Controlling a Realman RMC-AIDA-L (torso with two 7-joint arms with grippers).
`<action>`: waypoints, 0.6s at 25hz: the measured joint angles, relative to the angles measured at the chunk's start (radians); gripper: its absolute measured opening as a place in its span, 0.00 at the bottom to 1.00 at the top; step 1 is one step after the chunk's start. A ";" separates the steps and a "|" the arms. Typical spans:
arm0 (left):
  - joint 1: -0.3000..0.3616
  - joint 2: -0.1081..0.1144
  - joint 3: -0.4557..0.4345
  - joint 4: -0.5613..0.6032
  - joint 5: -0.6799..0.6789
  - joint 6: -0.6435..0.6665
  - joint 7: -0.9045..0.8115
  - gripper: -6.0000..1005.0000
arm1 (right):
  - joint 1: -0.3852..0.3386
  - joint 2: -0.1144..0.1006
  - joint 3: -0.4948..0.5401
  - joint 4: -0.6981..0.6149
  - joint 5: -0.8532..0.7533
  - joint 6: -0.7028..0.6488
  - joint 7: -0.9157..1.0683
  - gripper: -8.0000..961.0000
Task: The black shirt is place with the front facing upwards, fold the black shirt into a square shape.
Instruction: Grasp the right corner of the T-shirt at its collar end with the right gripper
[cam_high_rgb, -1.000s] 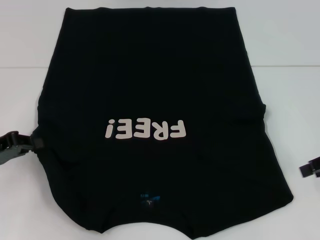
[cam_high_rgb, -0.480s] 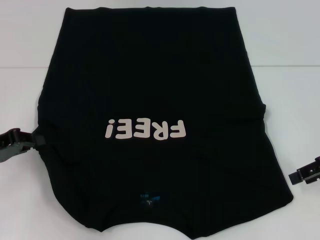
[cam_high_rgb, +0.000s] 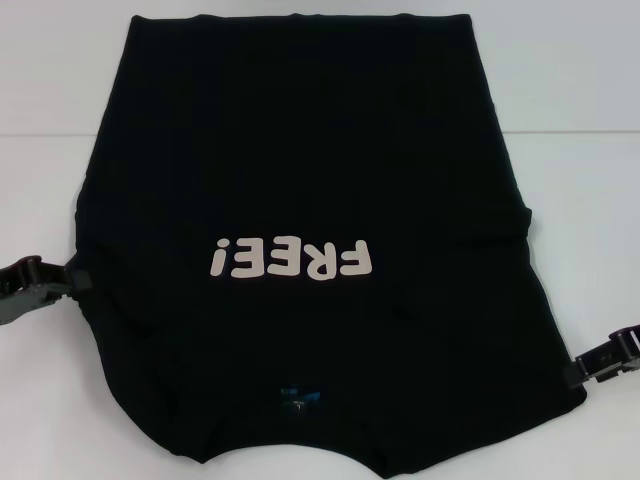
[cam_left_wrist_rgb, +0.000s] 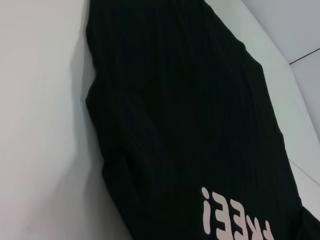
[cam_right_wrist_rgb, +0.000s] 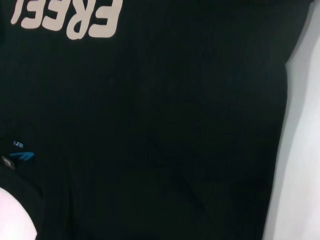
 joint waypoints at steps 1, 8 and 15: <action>0.000 0.000 0.000 0.000 0.000 0.000 0.000 0.04 | 0.000 0.002 -0.003 0.000 0.000 0.003 0.000 0.61; 0.000 -0.001 -0.001 0.000 -0.001 0.000 0.000 0.04 | 0.003 0.007 -0.029 0.019 -0.002 0.027 0.008 0.61; 0.002 -0.003 -0.003 -0.001 -0.001 0.000 -0.002 0.04 | 0.017 0.021 -0.052 0.028 -0.007 0.051 0.015 0.61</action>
